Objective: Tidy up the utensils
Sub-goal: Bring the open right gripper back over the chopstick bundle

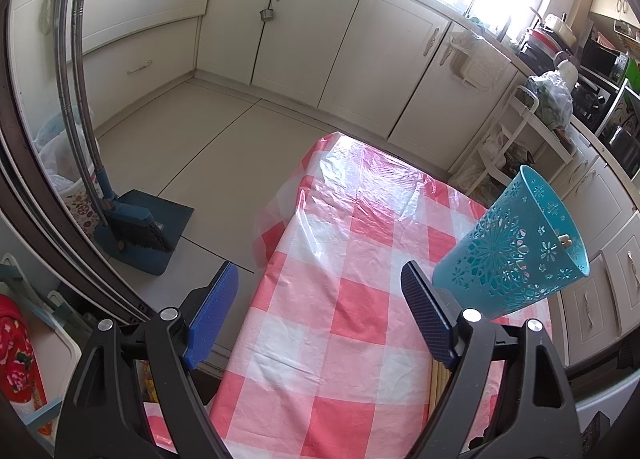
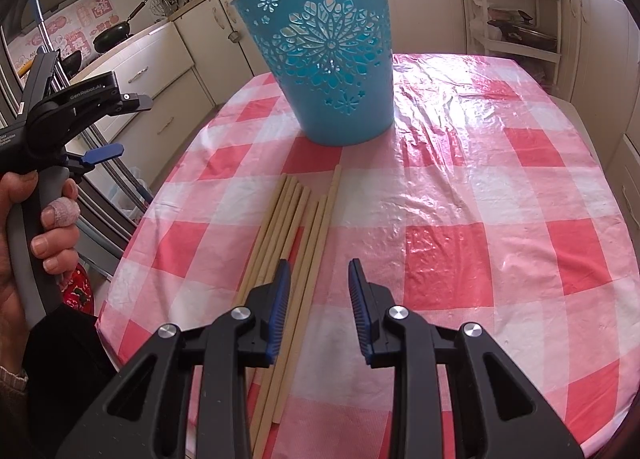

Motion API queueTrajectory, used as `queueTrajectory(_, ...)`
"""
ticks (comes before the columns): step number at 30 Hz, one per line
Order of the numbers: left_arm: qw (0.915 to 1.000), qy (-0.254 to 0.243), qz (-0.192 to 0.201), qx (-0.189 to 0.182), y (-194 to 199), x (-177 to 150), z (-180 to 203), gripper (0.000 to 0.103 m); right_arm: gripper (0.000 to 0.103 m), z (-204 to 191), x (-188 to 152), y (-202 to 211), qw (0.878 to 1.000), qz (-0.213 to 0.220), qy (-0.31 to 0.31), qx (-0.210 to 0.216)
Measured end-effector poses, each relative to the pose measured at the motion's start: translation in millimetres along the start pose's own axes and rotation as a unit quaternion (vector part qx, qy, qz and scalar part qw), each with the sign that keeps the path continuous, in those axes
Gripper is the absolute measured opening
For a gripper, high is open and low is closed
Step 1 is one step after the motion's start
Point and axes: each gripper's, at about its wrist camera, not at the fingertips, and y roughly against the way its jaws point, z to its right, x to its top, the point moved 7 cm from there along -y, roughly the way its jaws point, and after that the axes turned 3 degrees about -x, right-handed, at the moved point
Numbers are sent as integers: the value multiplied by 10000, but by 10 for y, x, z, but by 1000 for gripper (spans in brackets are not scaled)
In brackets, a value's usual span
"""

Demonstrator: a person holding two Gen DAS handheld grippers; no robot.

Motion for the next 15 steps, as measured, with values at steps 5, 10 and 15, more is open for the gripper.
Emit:
queueTrajectory(5,10000,1,2,-2,1,1,2,80,30,-7,2,10,10000,13,0,2)
queueTrajectory(10,10000,1,-1,-1,0,2,1,80,30,-8,13,28,10000,25,1,3)
queueTrajectory(15,10000,-3,-1,3,0,2,1,80,30,13,30,42,10000,23,-26,-24)
